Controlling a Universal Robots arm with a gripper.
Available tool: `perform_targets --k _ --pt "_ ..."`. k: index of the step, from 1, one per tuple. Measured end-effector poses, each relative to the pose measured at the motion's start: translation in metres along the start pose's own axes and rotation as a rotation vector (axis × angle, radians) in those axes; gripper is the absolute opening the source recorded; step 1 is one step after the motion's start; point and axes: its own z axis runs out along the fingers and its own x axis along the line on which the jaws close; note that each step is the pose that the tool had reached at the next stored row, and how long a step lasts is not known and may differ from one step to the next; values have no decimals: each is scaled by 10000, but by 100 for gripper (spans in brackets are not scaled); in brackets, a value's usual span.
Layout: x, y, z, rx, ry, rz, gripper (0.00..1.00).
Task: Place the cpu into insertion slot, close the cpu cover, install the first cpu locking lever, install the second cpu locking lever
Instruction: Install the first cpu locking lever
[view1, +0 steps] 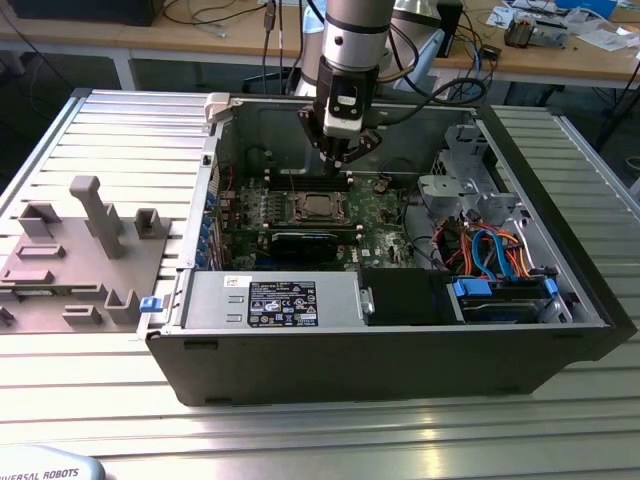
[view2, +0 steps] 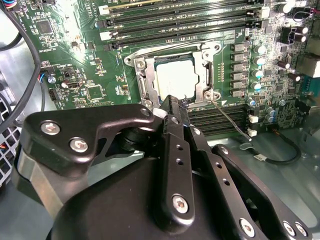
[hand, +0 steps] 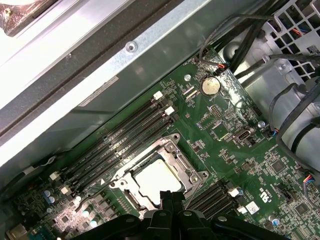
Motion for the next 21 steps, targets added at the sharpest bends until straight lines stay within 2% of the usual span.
perform_targets --k 21 --pt "-4 -5 14 34 -37 -306 11"
